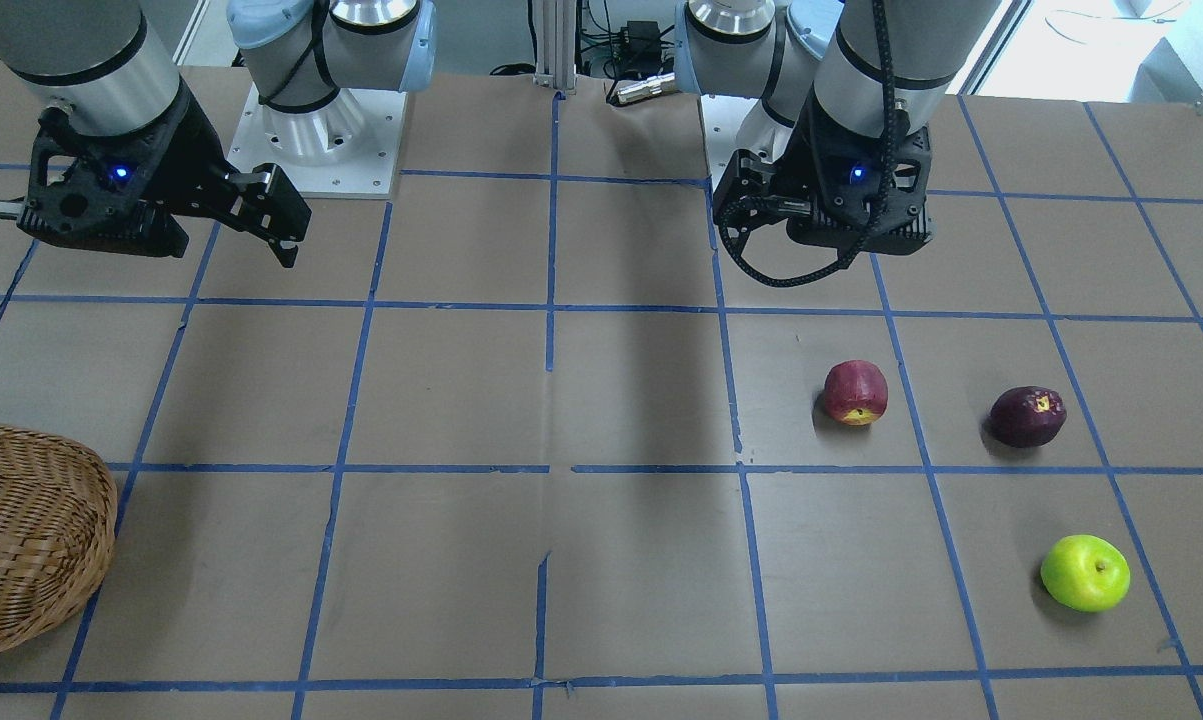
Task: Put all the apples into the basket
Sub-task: 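Lower the left gripper onto the red apple, then grasp the red apple with the left gripper and carry it to center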
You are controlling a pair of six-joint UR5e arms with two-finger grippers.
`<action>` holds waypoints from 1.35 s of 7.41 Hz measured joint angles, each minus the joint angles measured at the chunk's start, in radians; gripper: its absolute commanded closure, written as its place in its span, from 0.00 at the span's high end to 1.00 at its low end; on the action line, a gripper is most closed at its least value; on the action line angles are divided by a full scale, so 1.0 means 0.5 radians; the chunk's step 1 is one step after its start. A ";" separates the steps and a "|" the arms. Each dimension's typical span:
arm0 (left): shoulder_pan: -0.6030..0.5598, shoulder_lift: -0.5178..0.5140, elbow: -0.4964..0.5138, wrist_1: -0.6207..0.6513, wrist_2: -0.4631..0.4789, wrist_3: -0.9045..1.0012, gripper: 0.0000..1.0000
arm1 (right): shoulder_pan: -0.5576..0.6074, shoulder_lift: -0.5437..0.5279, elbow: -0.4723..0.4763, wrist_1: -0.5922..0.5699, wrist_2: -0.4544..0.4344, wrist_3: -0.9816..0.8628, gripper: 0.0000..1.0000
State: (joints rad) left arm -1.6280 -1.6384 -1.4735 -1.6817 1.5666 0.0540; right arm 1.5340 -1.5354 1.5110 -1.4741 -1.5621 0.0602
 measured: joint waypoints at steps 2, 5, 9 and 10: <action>0.216 -0.023 -0.182 0.067 -0.007 0.317 1.00 | 0.000 0.000 0.000 0.000 0.001 0.002 1.00; 0.597 -0.104 -0.668 0.638 -0.019 0.782 1.00 | 0.000 0.000 0.000 0.000 0.001 0.002 1.00; 0.773 -0.267 -1.119 1.331 -0.017 0.889 1.00 | 0.000 -0.004 0.025 0.000 -0.003 -0.001 1.00; 0.776 -0.318 -1.138 1.391 -0.016 0.886 1.00 | 0.000 -0.015 0.053 0.000 -0.006 0.000 1.00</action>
State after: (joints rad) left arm -1.2402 -1.7973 -2.0423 -0.9860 1.5586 0.4968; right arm 1.5340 -1.5431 1.5375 -1.4742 -1.5650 0.0604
